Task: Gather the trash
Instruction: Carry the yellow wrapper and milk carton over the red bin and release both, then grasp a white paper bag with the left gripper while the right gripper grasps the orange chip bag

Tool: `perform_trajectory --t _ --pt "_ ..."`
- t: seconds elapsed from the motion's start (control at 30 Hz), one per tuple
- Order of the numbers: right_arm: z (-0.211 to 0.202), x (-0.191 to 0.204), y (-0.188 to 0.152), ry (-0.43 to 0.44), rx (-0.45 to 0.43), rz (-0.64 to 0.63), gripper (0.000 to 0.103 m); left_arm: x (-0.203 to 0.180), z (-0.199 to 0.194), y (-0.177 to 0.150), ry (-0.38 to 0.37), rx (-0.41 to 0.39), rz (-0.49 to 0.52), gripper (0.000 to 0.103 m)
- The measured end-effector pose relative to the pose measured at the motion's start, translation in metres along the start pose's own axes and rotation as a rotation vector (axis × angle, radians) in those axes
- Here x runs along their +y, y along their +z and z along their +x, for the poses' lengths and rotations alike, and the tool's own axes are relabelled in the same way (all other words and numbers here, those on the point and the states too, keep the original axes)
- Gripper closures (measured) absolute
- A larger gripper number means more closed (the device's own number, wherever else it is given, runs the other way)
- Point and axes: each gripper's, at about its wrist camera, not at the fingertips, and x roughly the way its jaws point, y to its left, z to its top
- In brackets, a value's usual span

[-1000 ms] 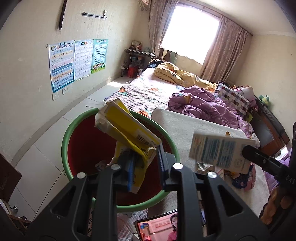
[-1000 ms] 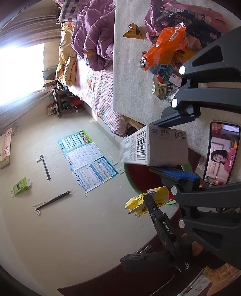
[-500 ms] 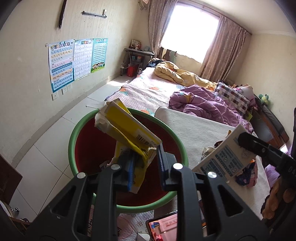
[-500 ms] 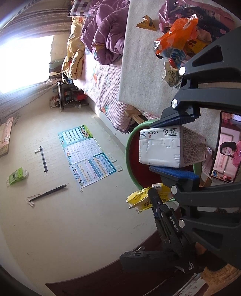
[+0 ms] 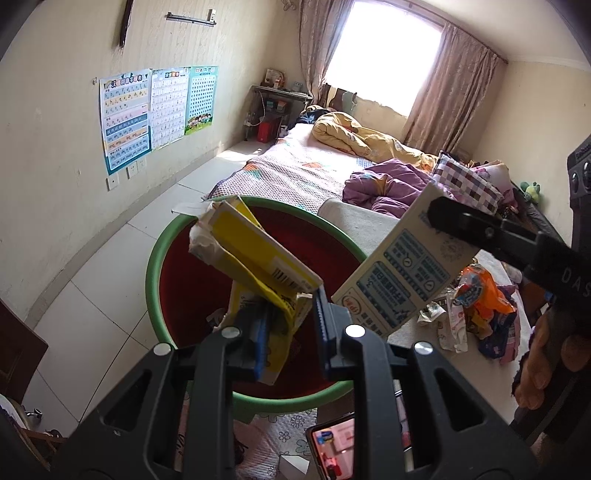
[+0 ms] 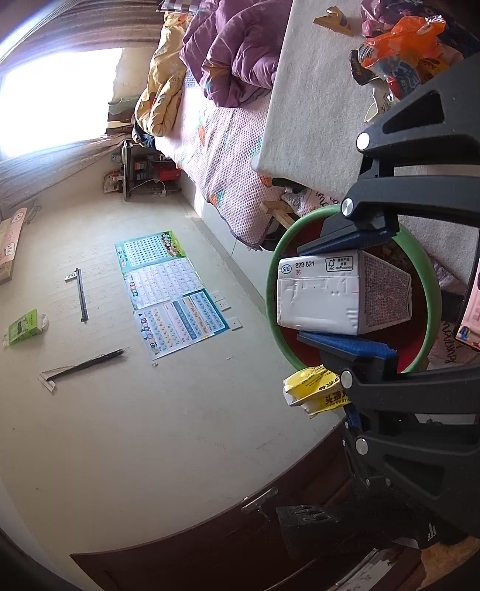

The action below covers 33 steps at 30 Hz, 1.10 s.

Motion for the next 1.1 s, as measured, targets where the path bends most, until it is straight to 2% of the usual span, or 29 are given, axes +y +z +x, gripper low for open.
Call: perform_trajectory --t 0.33,0.37,0.43,0.47,0.63,0.87,1.1 --pt "0.016 -0.005 -0.017 0.009 0.065 0.033 0.062 0.005 0.008 -0.001 0.021 0.032 -0.003 0.081" --pt "0.015 -0.007 -0.017 0.002 0.063 0.039 0.058 0.007 0.01 0.001 0.028 0.04 -0.013 0.078" --pt "0.012 -0.011 -0.018 -0.002 0.055 0.059 0.053 0.01 0.011 0.002 0.045 0.038 -0.027 0.051" --pt "0.01 -0.013 -0.019 -0.006 0.051 0.068 0.052 0.011 0.01 0.001 0.052 0.029 -0.032 0.049" --pt "-0.008 -0.023 -0.022 -0.024 0.04 0.112 0.051 0.014 0.008 0.002 0.063 0.022 -0.047 0.049" --pt "-0.035 -0.038 -0.061 -0.074 0.09 0.128 0.049 -0.005 0.008 0.001 0.043 0.014 -0.029 0.049" --pt "-0.075 -0.094 -0.099 -0.23 0.115 0.191 0.049 -0.045 0.014 -0.001 0.0 0.027 0.028 0.049"
